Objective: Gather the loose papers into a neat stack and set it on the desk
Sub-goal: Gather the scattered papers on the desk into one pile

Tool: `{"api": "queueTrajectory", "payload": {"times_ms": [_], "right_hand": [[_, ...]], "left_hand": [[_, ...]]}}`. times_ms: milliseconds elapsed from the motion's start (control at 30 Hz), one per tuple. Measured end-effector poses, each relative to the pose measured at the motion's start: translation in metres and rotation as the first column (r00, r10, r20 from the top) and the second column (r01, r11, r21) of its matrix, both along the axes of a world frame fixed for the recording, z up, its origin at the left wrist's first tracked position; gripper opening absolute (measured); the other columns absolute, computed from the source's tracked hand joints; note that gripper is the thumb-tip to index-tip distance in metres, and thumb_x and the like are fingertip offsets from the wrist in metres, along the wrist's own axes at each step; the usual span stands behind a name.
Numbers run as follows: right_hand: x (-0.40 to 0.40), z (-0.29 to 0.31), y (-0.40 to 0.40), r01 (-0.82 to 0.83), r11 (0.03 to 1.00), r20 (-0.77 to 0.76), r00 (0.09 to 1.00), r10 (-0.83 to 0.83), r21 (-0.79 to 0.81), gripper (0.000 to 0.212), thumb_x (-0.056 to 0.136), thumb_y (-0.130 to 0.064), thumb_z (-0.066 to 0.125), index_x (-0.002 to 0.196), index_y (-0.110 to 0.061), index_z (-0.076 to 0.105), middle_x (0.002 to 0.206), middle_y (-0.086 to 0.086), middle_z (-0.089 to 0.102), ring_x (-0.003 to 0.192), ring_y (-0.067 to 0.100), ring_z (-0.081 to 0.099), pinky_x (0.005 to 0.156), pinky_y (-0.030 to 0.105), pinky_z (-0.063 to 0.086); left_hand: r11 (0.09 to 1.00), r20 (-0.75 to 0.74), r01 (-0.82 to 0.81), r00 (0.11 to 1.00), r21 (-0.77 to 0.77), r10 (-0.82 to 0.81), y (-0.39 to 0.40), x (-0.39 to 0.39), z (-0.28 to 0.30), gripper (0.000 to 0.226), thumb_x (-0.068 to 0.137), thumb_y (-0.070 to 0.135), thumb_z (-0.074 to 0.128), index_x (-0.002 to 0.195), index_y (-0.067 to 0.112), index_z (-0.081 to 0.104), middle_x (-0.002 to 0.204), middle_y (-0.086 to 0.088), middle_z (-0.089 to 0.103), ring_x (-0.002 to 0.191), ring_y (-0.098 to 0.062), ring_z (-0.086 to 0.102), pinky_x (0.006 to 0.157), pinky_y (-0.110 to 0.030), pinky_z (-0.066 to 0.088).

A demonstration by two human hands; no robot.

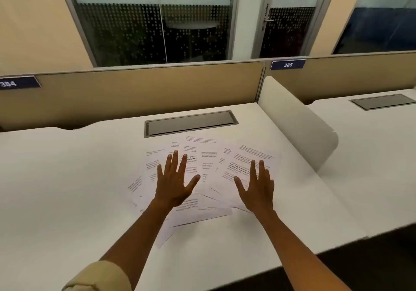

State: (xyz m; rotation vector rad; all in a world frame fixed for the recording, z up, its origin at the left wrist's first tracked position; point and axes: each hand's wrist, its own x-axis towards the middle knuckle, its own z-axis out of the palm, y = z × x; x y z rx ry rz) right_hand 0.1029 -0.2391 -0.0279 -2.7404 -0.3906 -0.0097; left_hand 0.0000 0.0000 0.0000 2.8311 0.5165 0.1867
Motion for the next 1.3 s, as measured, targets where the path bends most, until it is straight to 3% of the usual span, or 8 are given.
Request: {"api": "queueTrajectory", "payload": {"times_ms": [200, 367, 600, 733, 1000, 1300], "right_hand": [[0.041, -0.023, -0.017, 0.138, 0.99, -0.081, 0.987, -0.137, 0.003, 0.087, 0.09, -0.068, 0.033, 0.156, -0.022, 0.0, 0.164, 0.01, 0.003, 0.146, 0.036, 0.022, 0.118, 0.051, 0.024], [0.064, -0.036, -0.023, 0.203, 0.979, -0.14, 0.97, -0.2, 0.008, 0.089, 0.089, -0.069, 0.037, 0.156, -0.022, 0.001, 0.162, 0.016, 0.008, 0.143, 0.04, 0.025, 0.116, 0.051, 0.027], [0.078, -0.057, -0.017, 0.181, 0.982, -0.205, 0.96, -0.189, -0.059, 0.095, 0.087, -0.07, 0.041, 0.155, -0.02, -0.003, 0.161, 0.02, 0.008, 0.147, 0.038, 0.014, 0.12, 0.048, 0.017], [0.079, -0.063, -0.012, 0.109, 0.986, -0.145, 0.981, -0.127, -0.125, 0.095, 0.086, -0.069, 0.043, 0.156, -0.019, 0.002, 0.161, 0.018, 0.01, 0.147, 0.035, 0.014, 0.121, 0.045, 0.017], [0.078, -0.071, 0.005, 0.073, 0.988, -0.144, 0.985, -0.092, -0.135, 0.094, 0.085, -0.071, 0.041, 0.156, -0.02, 0.006, 0.163, 0.015, 0.006, 0.15, 0.032, 0.008, 0.122, 0.043, 0.013], [0.073, -0.075, 0.031, -0.001, 0.991, -0.175, 0.984, -0.022, -0.131, 0.097, 0.083, -0.073, 0.041, 0.156, -0.022, 0.002, 0.164, 0.012, 0.0, 0.151, 0.03, 0.003, 0.122, 0.041, 0.01]], "left_hand": [[0.993, -0.14, -0.039, 0.99, -0.111, 0.023, -0.019, 0.04, -0.035, 0.085, 0.089, 0.074, 0.021, 0.156, 0.028, -0.006, 0.164, -0.005, -0.015, 0.152, -0.025, -0.011, 0.122, -0.055, -0.002], [0.961, -0.239, -0.103, 0.97, -0.256, 0.041, -0.031, 0.067, -0.052, 0.083, 0.091, 0.071, 0.027, 0.156, 0.029, -0.004, 0.165, -0.011, -0.011, 0.152, -0.031, -0.006, 0.121, -0.053, 0.001], [0.898, -0.27, -0.239, 0.952, -0.37, 0.142, -0.038, 0.087, -0.063, 0.083, 0.09, 0.07, 0.034, 0.156, 0.028, 0.007, 0.165, -0.014, 0.003, 0.15, -0.037, 0.01, 0.119, -0.053, 0.017], [0.896, -0.246, -0.253, 0.954, -0.366, 0.169, -0.036, 0.095, -0.061, 0.081, 0.091, 0.066, 0.039, 0.155, 0.023, 0.014, 0.162, -0.016, 0.015, 0.147, -0.038, 0.018, 0.115, -0.053, 0.025], [0.836, -0.159, -0.294, 0.956, -0.464, 0.248, -0.035, 0.111, -0.056, 0.077, 0.092, 0.057, 0.048, 0.152, 0.015, 0.024, 0.155, -0.018, 0.028, 0.142, -0.039, 0.026, 0.113, -0.051, 0.028], [0.607, -0.043, -0.375, 0.872, -0.7, 0.488, -0.02, 0.119, -0.05, 0.069, 0.087, 0.039, 0.068, 0.14, 0.005, 0.041, 0.135, -0.021, 0.053, 0.127, -0.037, 0.048, 0.107, -0.051, 0.042]]}}
